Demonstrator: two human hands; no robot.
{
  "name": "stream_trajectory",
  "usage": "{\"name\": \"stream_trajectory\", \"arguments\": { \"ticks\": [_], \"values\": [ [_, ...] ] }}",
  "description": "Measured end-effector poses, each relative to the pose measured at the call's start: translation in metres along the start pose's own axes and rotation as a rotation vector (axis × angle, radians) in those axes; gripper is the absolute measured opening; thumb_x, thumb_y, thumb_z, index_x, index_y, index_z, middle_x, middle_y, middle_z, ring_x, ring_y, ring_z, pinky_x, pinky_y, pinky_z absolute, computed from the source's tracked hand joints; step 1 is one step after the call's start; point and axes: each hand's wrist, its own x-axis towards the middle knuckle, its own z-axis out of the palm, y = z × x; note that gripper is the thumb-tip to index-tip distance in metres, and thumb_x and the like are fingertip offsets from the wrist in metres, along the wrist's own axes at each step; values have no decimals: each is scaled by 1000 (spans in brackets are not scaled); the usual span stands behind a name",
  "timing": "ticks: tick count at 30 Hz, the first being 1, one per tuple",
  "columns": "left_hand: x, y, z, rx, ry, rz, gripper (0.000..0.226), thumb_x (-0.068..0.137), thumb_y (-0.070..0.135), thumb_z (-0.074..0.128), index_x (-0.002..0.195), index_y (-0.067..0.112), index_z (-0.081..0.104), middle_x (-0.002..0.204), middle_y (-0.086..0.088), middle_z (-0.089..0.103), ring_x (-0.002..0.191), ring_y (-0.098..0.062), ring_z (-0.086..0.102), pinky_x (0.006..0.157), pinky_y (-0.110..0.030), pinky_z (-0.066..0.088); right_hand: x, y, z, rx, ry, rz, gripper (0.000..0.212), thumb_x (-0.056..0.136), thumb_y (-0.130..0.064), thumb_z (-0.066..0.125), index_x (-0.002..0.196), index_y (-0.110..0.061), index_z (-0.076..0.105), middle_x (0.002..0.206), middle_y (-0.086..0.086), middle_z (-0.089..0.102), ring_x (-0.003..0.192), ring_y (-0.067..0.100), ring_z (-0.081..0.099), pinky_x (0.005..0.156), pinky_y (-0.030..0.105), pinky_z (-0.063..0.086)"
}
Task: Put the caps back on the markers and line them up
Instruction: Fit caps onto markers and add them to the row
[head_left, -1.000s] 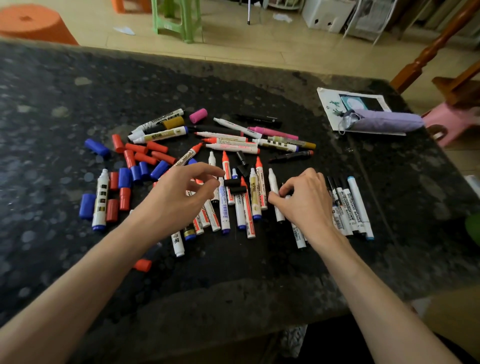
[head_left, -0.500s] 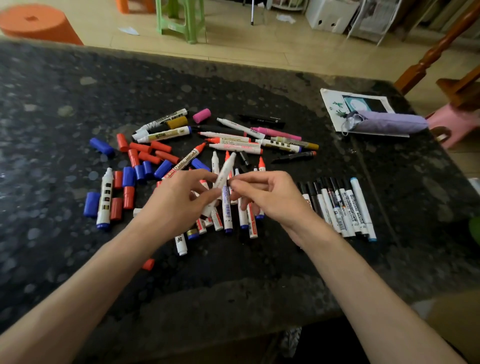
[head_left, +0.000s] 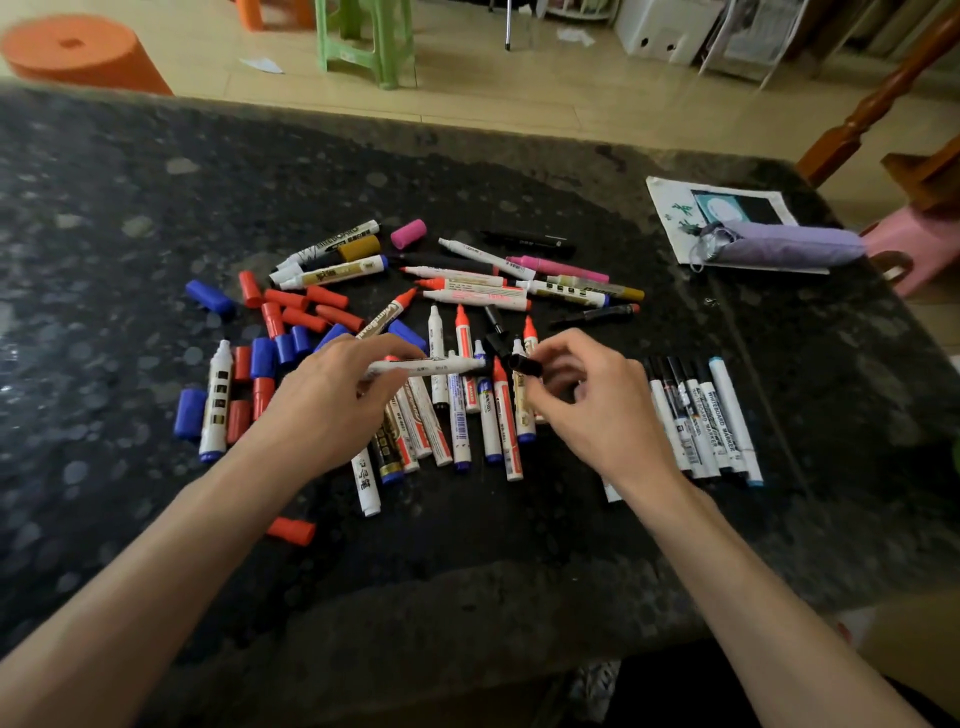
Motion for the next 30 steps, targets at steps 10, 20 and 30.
{"name": "stream_trajectory", "arguments": {
  "ticks": [10, 20, 30],
  "values": [
    [-2, 7, 3, -40, -32, 26, 27, 105, 35, 50, 128, 41, 61, 106, 10, 54, 79, -7, 59, 62, -20, 44, -8, 3, -8, -64, -10, -113, 20, 91, -21, 79, 110, -25, 72, 91, -15, 73, 74, -10, 63, 65, 5, 42],
    [-3, 11, 3, -38, -62, 32, 27, 104, 33, 52, 129, 40, 61, 111, 0, 65, 97, -30, 67, 68, -29, 51, -8, -5, -6, -30, 17, -144, 22, 90, -18, 79, 111, -22, 74, 78, -24, 60, 69, -6, 61, 60, 5, 40],
    [-2, 10, 4, -54, -56, 64, 26, 104, 36, 52, 128, 38, 61, 87, 8, 62, 55, -1, 57, 47, -18, 43, -5, -3, -2, 226, -85, -111, 24, 99, -23, 71, 122, -25, 73, 101, -17, 71, 91, 2, 67, 73, 22, 54]
  ]
}}
